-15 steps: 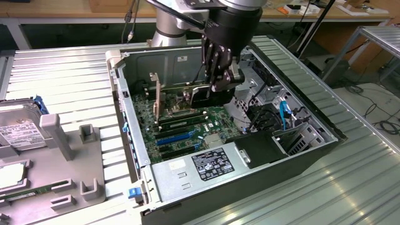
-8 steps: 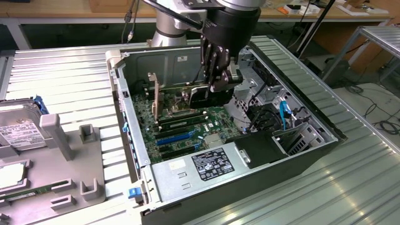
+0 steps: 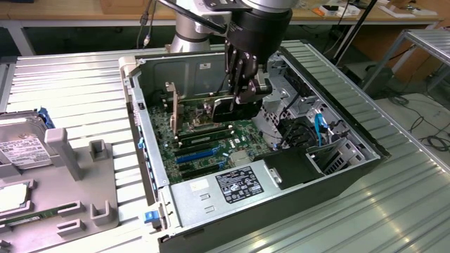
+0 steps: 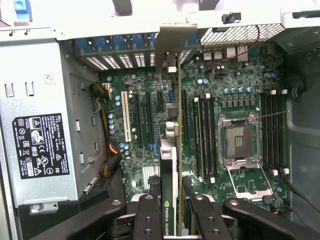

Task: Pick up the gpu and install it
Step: 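Insert the gpu into the slot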

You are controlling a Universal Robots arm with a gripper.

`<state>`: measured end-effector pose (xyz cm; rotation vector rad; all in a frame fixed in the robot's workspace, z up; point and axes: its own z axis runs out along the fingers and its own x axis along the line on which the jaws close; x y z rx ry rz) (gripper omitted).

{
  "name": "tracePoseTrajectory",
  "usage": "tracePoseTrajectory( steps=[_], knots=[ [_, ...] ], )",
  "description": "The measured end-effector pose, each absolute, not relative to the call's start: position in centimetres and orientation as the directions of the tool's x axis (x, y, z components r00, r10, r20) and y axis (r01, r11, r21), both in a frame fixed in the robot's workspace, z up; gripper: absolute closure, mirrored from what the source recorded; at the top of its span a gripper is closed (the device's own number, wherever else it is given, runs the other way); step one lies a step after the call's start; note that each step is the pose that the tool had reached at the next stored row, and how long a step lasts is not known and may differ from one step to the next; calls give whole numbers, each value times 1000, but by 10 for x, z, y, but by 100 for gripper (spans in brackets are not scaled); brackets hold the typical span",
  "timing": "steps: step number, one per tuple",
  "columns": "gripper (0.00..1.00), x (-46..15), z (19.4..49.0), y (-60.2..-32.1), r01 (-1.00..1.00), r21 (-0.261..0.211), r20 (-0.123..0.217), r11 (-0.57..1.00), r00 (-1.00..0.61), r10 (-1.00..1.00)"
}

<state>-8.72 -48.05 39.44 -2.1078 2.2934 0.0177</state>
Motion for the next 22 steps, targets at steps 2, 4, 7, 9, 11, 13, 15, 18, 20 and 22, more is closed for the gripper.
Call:
tracePoseTrajectory(
  steps=[2,4,7,9,11,13,15,18,20,22],
  knots=[
    [73,-87,394,-480,-996,-10,-27,84,-84,-996],
    [73,-87,393,-480,-996,-11,-27,84,-84,-996],
    [73,-87,392,-480,-996,-12,-28,84,-84,-996],
    [73,-87,391,-480,-996,-12,-27,84,-84,-996],
    [73,-87,390,-480,-996,-12,-28,84,-84,-996],
    [73,-87,389,-480,-996,-13,-28,84,-84,-996],
    [73,-87,389,-480,-996,-13,-28,84,-84,-996],
    [73,-87,388,-480,-996,-14,-28,84,-84,-996],
    [73,-87,387,-480,-996,-14,-28,84,-84,-996],
    [73,-87,385,-480,-996,-14,-28,84,-84,-996]
  ],
)
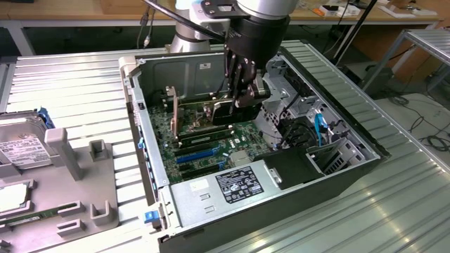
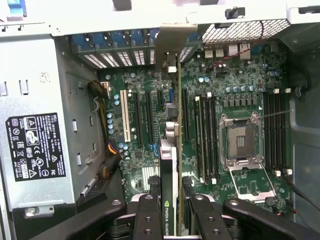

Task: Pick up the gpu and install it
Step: 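Insert the gpu into the slot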

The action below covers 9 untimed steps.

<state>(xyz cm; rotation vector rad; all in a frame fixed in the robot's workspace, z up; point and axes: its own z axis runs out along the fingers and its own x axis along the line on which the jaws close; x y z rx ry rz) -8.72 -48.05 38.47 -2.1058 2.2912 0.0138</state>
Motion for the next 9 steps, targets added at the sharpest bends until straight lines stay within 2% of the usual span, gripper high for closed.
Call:
tracePoseTrajectory(
  steps=[9],
  knots=[
    [73,-87,372,-481,-996,-14,-28,84,-84,-996]
  ],
)
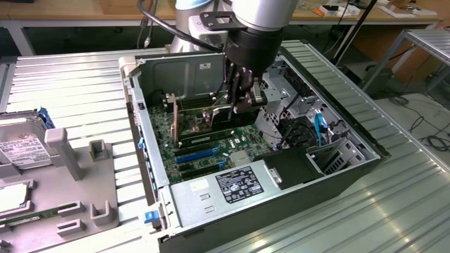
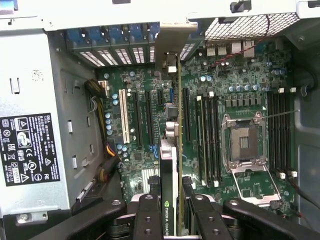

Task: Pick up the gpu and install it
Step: 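Insert the gpu into the slot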

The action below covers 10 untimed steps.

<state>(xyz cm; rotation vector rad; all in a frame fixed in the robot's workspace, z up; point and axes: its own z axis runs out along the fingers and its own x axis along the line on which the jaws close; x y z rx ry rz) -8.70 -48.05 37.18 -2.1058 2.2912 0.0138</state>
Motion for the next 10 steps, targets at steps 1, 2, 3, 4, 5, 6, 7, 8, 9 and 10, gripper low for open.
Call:
tracePoseTrajectory(
  steps=[1,2,3,4,5,6,7,8,9,10],
  knots=[
    [73,-87,370,-481,-996,-14,-28,84,-84,-996],
    [73,-87,369,-480,-996,-14,-28,84,-84,-996],
    [73,-87,368,-481,-996,-14,-28,84,-84,-996],
    [73,-87,365,-480,-996,-14,-28,84,-84,-996],
    [73,-87,364,-480,-996,-14,-28,84,-84,-996],
    [73,-86,363,-481,-996,-14,-28,84,-84,-996],
    [73,-86,362,-481,-996,-14,-28,84,-84,-996],
    [73,-86,361,-481,-996,-14,-28,84,-84,-996],
    [73,-86,360,-481,-996,-14,-28,84,-84,-996],
    [73,-86,358,-481,-996,-14,-28,84,-84,-996]
  ],
)
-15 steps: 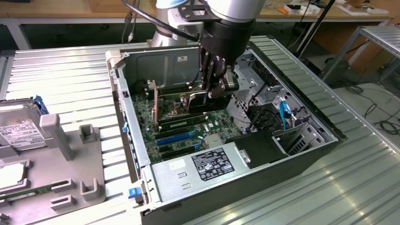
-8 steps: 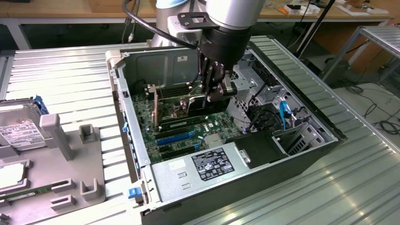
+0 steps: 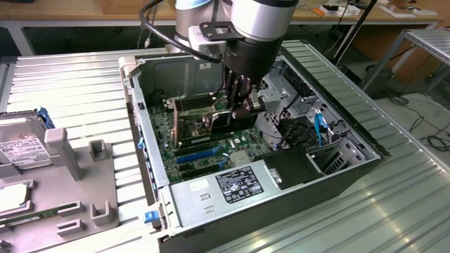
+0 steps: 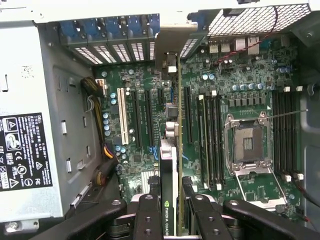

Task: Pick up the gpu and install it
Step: 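Insert the gpu into the slot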

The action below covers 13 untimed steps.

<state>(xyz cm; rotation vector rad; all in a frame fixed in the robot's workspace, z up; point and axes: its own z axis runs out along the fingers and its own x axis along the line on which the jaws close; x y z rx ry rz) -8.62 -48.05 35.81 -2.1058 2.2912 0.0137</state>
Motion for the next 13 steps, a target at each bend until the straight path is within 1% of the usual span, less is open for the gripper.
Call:
tracePoseTrajectory(
  steps=[13],
  knots=[
    [73,-86,331,-480,-996,-18,-28,92,-92,-995]
  ],
)
